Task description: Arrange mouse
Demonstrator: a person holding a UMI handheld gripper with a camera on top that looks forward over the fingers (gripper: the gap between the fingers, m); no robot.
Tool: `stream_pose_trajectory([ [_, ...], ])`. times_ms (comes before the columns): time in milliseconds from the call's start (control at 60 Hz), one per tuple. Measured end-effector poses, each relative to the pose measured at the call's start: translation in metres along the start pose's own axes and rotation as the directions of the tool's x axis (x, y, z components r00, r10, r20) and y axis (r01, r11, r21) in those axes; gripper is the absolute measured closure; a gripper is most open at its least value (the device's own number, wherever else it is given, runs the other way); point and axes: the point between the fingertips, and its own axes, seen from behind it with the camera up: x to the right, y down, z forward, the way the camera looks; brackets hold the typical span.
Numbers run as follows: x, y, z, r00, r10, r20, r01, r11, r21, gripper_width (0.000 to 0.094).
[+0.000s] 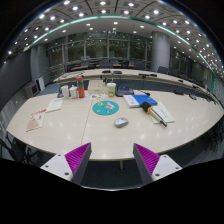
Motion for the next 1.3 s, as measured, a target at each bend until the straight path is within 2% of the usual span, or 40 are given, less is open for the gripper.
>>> stream_pose_trajectory([
  [67,0.0,0.002,0.009,1.0,0.005,0.001,-0.005,1.0,-0.007,0.008],
  [217,0.004,0.01,0.101,1.0,0.004,-0.01,-0.004,1.0,-0.02,0.0081],
  [250,0.004,0.012,0.086,1.0,0.004,-0.016,-0.005,1.0,-0.029,0.0081],
  [500,0.024,0.009,0.237,0.999,0.033,-0.032,-0.033,0.999,-0.003,0.0079],
  [717,0.039,-0.001,0.324,0.996,0.074,-0.049,-0.076,0.997,-0.028,0.0083],
  [933,0.046,-0.005,0.372,0.993,0.107,-0.054,-0.11,0.992,-0.066,0.0088],
  [1150,0.049,-0.02,0.402,0.993,0.091,-0.073,-0.096,0.993,-0.065,0.0101],
  [1217,0.049,-0.024,0.41,0.993,0.083,-0.08,-0.088,0.994,-0.064,0.0134],
  [1300,0.053,-0.027,0.416,0.994,0.057,-0.094,-0.062,0.996,-0.057,0.0224],
])
